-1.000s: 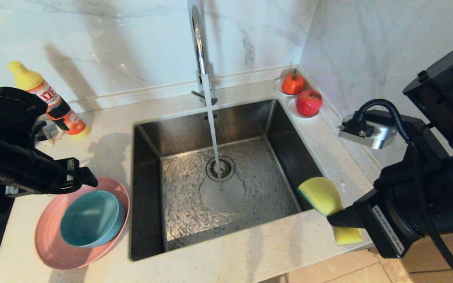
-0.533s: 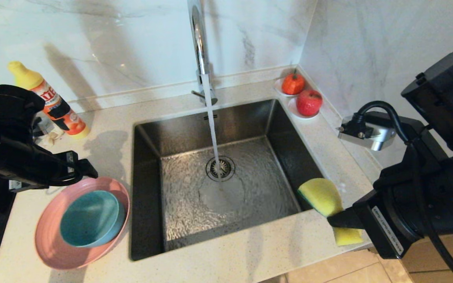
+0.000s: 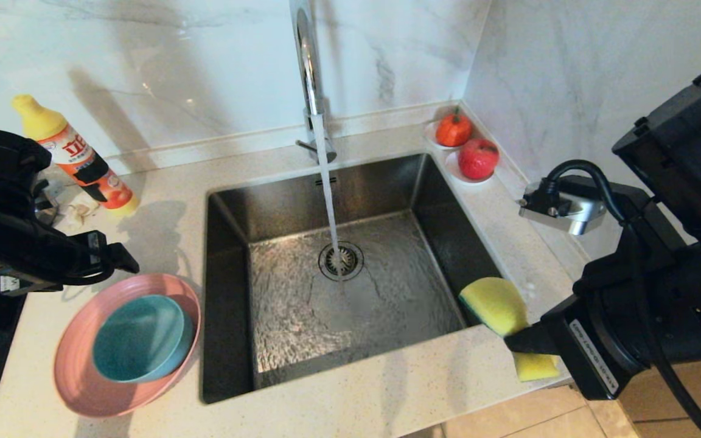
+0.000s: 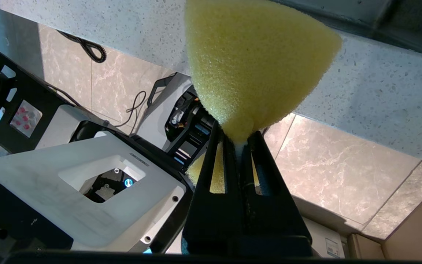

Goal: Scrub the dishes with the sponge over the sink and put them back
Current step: Pick up a bowl and the sponge

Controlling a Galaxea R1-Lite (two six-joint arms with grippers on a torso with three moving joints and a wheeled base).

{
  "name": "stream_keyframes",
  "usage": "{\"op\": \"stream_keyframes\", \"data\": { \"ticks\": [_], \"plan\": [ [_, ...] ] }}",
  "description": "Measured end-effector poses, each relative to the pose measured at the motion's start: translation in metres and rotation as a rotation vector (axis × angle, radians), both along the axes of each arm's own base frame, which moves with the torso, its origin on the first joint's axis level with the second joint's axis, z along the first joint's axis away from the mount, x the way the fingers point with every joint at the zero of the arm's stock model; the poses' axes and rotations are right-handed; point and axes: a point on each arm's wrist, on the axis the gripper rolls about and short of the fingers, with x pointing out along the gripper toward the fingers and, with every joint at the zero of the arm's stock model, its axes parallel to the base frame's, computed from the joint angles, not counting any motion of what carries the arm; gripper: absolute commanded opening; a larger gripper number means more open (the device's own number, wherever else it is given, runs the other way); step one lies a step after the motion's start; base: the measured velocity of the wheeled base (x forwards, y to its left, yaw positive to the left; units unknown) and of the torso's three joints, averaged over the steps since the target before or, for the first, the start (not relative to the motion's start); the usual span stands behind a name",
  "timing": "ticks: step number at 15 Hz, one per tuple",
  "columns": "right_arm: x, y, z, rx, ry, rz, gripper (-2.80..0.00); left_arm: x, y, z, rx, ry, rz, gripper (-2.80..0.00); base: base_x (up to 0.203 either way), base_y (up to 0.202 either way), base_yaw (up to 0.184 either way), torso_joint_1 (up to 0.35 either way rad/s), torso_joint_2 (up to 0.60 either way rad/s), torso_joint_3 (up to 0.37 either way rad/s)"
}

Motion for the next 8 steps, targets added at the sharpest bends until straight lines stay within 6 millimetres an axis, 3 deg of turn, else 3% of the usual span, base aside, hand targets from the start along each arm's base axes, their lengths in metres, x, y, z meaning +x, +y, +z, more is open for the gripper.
{"op": "stream_keyframes", "data": {
  "ticks": [8],
  "plan": [
    [0.0, 0.0, -0.001, -0.004, 0.003, 0.0, -2.8, -0.021, -0.005, 0.009, -0.039, 0.019, -0.027, 0.0, 0.0, 0.0, 0.0, 0.0, 0.0, 0.0]
  ]
}}
